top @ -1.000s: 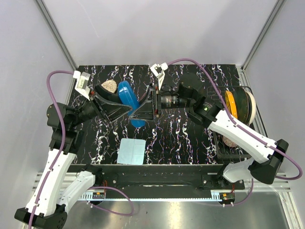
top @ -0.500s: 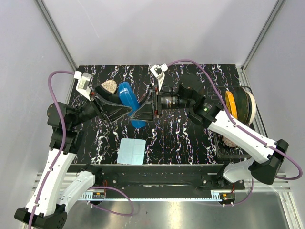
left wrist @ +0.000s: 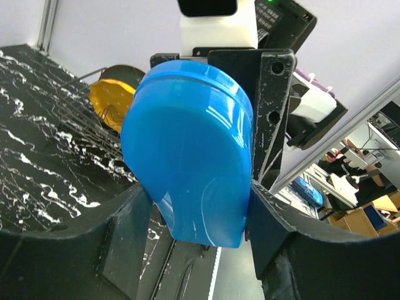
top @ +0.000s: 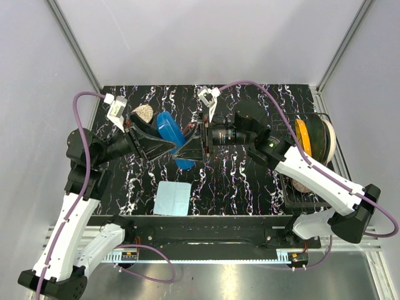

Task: Organize the sunglasses
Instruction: Open the sunglasses case.

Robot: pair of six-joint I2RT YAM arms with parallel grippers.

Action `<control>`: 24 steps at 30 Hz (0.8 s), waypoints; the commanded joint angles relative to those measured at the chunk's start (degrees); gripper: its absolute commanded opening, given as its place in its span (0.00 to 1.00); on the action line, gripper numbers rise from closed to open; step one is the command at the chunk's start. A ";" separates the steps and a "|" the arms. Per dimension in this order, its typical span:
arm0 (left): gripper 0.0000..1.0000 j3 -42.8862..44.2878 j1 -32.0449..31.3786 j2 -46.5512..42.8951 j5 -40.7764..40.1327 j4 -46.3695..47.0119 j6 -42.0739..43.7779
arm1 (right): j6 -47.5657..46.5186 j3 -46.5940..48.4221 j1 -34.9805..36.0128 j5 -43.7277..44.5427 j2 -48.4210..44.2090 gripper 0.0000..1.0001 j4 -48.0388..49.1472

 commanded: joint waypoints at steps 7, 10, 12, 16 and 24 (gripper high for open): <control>0.59 1.31 0.10 3.70 -0.85 -5.46 4.85 | -4.24 1.63 -0.11 8.72 -0.68 0.00 -3.83; 0.62 1.04 0.19 3.43 0.38 -3.87 4.33 | -4.59 1.36 -0.03 9.60 -0.50 0.00 -4.10; 0.61 1.04 0.19 3.43 1.87 -3.26 4.41 | -4.77 1.28 -0.11 9.95 -0.42 0.00 -4.18; 0.61 0.96 0.19 3.78 6.17 -1.85 4.41 | -5.64 1.01 -0.03 10.13 -0.15 0.00 -4.71; 0.80 2.19 0.28 3.34 10.40 -4.22 7.58 | -8.37 1.10 -0.11 9.51 0.29 0.00 -7.17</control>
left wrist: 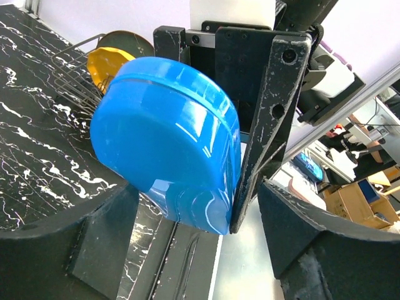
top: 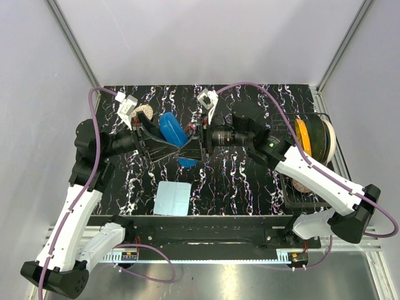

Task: Organize the sunglasses
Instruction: Open the sunglasses case.

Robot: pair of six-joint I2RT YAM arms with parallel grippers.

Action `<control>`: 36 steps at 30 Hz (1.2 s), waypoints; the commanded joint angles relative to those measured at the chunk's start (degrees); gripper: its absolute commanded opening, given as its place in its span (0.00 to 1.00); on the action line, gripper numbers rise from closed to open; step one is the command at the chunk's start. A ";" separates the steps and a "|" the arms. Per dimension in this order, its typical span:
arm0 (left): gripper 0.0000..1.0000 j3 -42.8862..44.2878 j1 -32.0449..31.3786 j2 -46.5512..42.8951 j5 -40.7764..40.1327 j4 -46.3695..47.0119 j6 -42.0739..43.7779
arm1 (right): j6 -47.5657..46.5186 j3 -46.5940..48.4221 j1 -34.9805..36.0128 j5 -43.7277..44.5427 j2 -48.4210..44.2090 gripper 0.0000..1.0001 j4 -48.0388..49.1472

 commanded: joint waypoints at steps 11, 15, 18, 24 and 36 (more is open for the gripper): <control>0.52 1.99 1.13 -0.53 3.83 -3.55 5.02 | -3.11 0.14 0.19 2.54 -0.41 0.00 -0.09; 0.57 1.12 2.54 -0.79 5.42 0.04 2.21 | -3.55 -0.48 0.19 2.28 -0.59 0.00 0.00; 0.56 0.50 2.54 -0.79 5.86 2.95 0.01 | -3.46 -0.57 0.19 2.01 -0.59 0.00 -0.01; 0.19 0.24 2.63 -0.79 5.86 2.44 0.61 | -3.38 -0.48 0.10 1.66 -1.29 0.00 0.17; 0.00 -0.29 3.69 -0.70 6.56 -0.73 4.57 | 1.28 -2.41 -0.51 -4.66 -5.95 0.00 5.62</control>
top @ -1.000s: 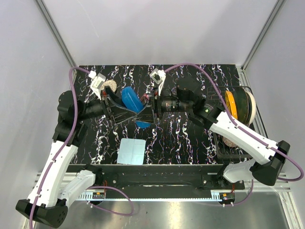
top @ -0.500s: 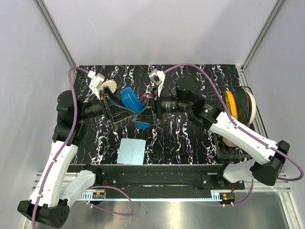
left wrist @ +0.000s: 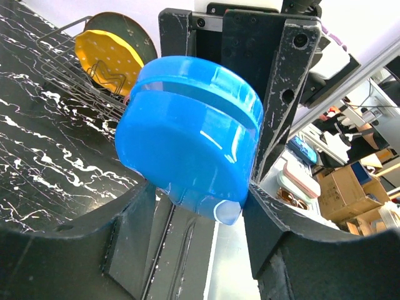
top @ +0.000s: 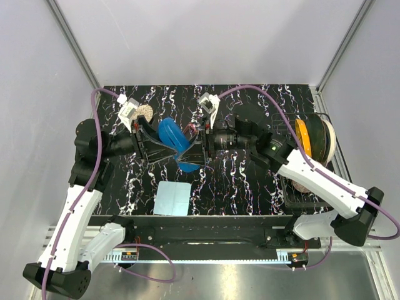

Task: Organize the sunglasses
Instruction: Open the sunglasses case.

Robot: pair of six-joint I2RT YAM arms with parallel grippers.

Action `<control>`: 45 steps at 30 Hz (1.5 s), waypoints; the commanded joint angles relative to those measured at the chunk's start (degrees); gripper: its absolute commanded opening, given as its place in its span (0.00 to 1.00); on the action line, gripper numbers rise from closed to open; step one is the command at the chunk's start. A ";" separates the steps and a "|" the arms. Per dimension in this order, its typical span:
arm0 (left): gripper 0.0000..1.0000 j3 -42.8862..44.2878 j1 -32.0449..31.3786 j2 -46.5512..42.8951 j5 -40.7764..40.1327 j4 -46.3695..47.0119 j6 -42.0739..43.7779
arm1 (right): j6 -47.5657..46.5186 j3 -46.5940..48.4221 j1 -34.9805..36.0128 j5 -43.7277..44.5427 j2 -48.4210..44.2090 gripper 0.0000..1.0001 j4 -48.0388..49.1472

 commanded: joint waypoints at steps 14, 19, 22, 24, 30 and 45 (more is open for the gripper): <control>0.00 -1.87 1.48 0.49 2.48 3.14 2.28 | 10.10 -3.85 -1.17 3.68 -7.60 0.00 9.91; 0.07 -2.58 1.48 0.66 1.95 3.23 3.16 | 13.62 -5.17 -1.17 7.64 -9.01 0.00 13.95; 0.16 -2.67 1.39 1.01 1.77 3.58 2.98 | 13.01 -4.74 -1.08 9.14 -8.93 0.00 12.46; 0.48 -2.40 1.39 1.19 1.25 3.84 2.54 | 11.96 -3.69 -1.17 11.42 -8.58 0.00 8.44; 0.96 -0.91 1.39 -0.74 -5.33 3.06 1.31 | 6.51 -2.54 -1.08 21.35 -7.17 0.00 0.25; 0.95 -4.34 -0.80 0.73 -24.32 12.46 -9.23 | 2.46 -2.45 -1.17 21.62 -3.04 0.00 -0.73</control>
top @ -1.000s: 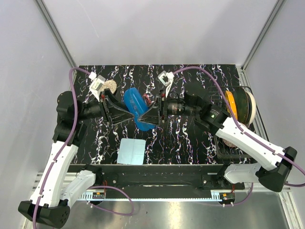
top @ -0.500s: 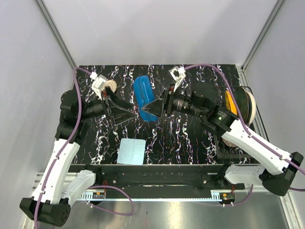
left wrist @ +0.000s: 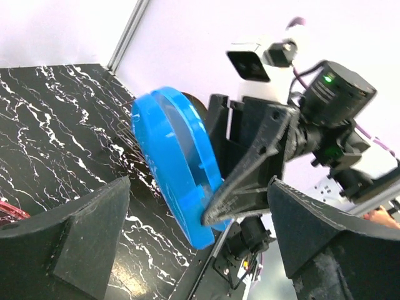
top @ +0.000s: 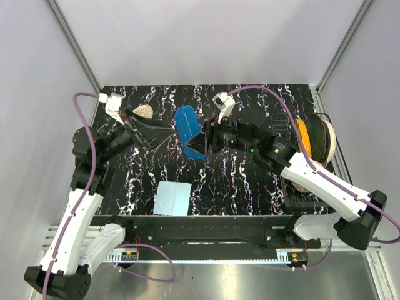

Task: Organize the sunglasses
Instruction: Open the sunglasses case.

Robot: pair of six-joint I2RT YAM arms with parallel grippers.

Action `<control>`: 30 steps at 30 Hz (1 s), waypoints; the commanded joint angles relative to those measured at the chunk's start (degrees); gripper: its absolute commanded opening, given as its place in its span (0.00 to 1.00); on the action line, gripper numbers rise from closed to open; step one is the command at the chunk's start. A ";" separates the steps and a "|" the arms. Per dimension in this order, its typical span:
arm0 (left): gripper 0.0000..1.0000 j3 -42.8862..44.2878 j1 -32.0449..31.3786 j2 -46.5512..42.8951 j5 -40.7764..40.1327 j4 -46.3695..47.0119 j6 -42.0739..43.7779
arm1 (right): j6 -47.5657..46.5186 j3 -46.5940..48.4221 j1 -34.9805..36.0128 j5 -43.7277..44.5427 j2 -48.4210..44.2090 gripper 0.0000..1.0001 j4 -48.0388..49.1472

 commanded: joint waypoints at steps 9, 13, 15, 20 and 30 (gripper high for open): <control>0.74 0.49 -4.93 9.26 -7.95 2.40 -1.32 | -1.25 2.12 0.21 1.96 0.46 0.00 2.47; 0.59 0.50 -5.19 9.52 -8.65 2.05 -0.79 | -1.34 2.21 0.30 1.43 0.55 0.00 3.08; 0.54 0.67 -5.72 10.13 -8.65 1.88 -0.53 | -1.86 2.38 0.21 1.08 0.90 0.00 3.00; 0.68 3.30 -7.65 11.98 -13.74 -5.74 3.32 | -3.97 3.35 0.21 1.52 2.22 0.00 0.89; 0.26 5.42 -11.17 15.05 -21.84 -15.70 7.12 | -4.86 4.40 0.29 4.67 4.94 0.00 -1.83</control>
